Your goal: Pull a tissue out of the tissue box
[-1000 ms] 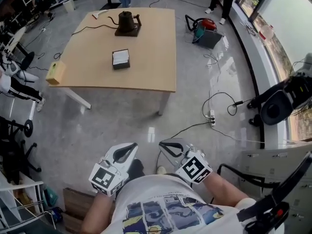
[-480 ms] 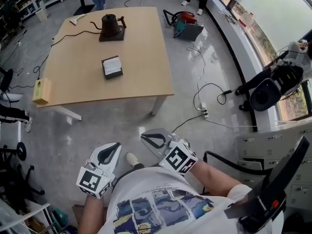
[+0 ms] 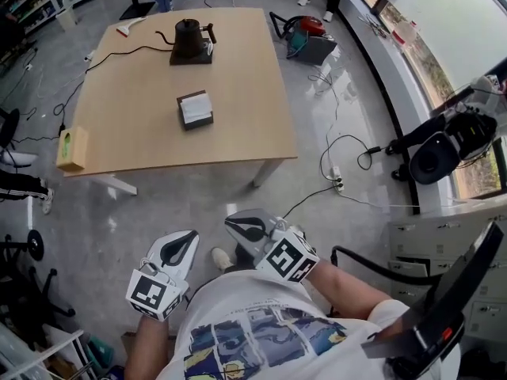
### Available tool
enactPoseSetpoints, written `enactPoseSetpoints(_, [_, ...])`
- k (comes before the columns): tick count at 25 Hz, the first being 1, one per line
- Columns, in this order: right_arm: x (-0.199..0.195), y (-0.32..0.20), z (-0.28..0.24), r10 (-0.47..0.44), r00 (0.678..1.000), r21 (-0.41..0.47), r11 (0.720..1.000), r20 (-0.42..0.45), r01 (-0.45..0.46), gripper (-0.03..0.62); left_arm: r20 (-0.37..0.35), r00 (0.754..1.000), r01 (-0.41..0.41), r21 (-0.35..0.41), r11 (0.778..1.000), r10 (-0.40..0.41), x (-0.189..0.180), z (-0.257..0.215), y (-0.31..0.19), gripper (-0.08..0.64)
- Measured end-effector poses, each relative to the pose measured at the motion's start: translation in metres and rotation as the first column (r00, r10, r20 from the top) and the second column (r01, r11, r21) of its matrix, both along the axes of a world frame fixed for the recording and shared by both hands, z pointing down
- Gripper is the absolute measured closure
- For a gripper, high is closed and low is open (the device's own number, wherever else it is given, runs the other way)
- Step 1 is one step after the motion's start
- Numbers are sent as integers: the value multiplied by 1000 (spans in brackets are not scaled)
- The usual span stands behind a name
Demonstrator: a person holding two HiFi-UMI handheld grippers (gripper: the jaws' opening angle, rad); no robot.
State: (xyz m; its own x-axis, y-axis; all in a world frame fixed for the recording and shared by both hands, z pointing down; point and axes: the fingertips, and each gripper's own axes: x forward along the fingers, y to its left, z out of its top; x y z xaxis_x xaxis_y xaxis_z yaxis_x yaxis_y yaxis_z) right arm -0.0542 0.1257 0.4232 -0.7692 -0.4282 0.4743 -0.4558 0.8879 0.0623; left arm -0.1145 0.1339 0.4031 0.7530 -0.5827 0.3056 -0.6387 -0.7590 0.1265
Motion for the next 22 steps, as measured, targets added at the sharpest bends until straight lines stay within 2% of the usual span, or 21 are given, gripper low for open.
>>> enactPoseSetpoints(5, [2,-29,4,-10,1000,-10,1000,-13,10,586,3,1000,9,-24,1000,-9,1,6,-22,554])
enactPoseSetpoints(10, [13,-74,7,-40,999,10,999,-24,41,585,19,999,41,-38,998,-40,9,6,-65,554])
enactPoseSetpoints(16, [31,-140,15,-108,993,31,994,-45,109,576,42,994,101,-30,994,-99,31,-1,-130,554])
enactPoseSetpoints(22, [39,-202,31,-196,975,100,974,-101,206,568,50,985,167,-15,986,-166,48,-4,-179,554])
